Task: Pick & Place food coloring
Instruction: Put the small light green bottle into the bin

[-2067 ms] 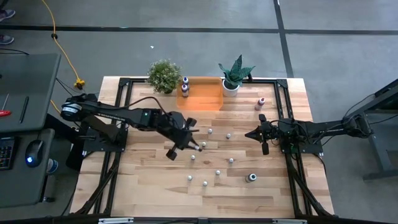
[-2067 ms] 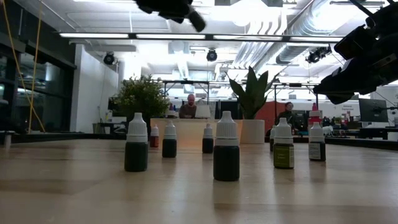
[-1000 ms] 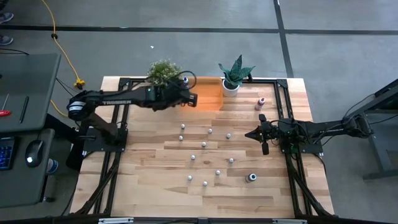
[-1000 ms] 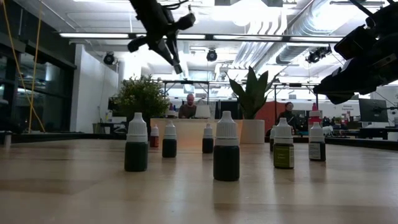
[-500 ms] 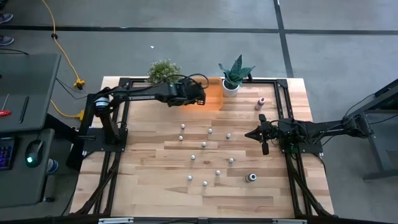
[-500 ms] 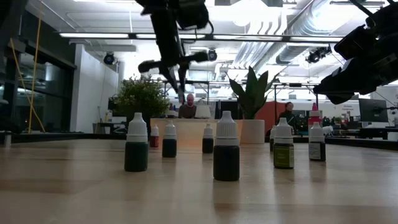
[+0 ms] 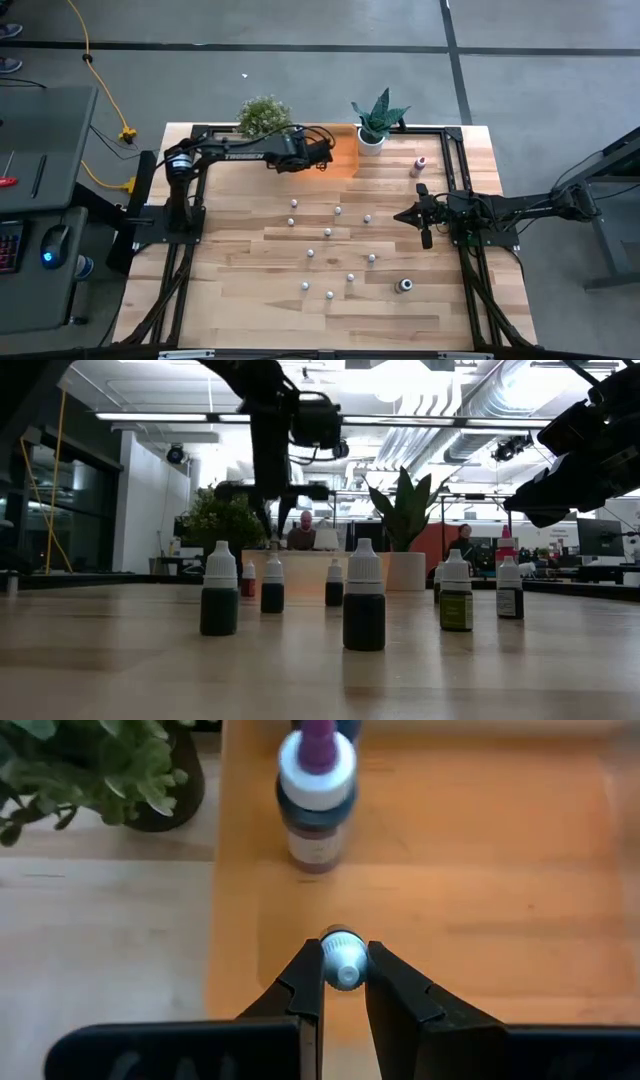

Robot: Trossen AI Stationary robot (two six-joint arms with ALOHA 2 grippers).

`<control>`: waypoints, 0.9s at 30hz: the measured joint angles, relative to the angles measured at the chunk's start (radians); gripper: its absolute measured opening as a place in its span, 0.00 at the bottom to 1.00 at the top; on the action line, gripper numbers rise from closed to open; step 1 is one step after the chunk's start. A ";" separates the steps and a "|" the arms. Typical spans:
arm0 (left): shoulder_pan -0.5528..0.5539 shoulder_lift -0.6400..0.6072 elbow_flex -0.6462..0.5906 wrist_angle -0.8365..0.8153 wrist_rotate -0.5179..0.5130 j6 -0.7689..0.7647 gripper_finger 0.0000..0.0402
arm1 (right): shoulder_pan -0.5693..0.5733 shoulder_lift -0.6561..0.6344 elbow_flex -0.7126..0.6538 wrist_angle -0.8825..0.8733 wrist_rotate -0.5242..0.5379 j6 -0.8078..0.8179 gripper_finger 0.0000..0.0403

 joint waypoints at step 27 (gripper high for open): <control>0.088 0.129 0.000 0.083 0.080 0.031 0.10 | 0.000 0.000 0.000 0.000 0.000 0.000 0.00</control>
